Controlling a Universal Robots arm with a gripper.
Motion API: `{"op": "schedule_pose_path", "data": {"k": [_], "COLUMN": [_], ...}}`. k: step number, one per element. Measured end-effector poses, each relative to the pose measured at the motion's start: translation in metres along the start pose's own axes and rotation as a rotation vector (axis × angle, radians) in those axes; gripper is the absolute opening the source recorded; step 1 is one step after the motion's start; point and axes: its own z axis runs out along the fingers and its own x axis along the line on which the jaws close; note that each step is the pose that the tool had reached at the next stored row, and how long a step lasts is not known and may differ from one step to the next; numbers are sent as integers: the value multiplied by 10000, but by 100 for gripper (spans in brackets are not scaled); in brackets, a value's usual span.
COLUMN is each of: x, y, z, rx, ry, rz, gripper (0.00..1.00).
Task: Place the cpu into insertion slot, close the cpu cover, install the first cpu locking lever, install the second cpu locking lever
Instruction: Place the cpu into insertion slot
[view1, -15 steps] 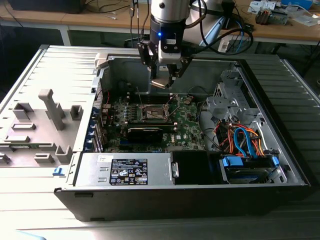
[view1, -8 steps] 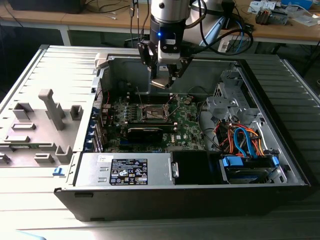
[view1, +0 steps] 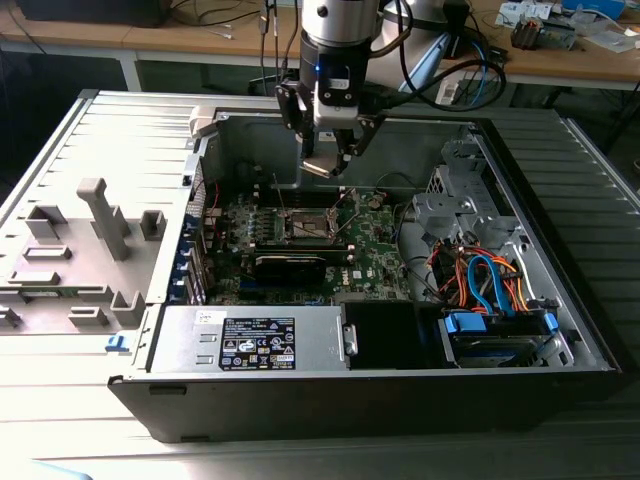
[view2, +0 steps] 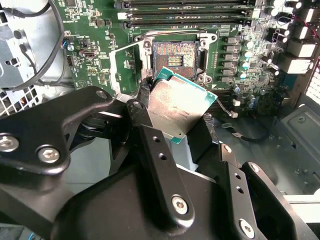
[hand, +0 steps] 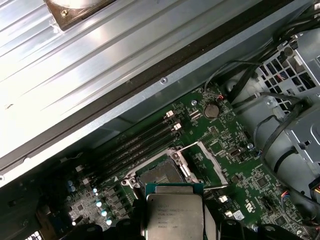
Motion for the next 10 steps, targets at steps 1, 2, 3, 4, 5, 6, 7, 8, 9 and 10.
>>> {"op": "schedule_pose_path", "data": {"k": [1,2,3,4,5,6,7,8,9,10], "x": [0,0,0,0,0,0,0,0,0,0], "y": [0,0,0,0,0,0,0,0,0,0], "z": [0,0,1,1,1,2,2,3,4,4], "rx": [0,0,-1,-2,-3,-4,-5,-8,-8,-9], "ry": [-1,-2,-4,-5,-7,-8,-10,-14,-16,-18], "rz": [30,53,102,130,169,203,240,332,371,425], "gripper": [55,55,55,55,55,55,55,55,55,55]}}
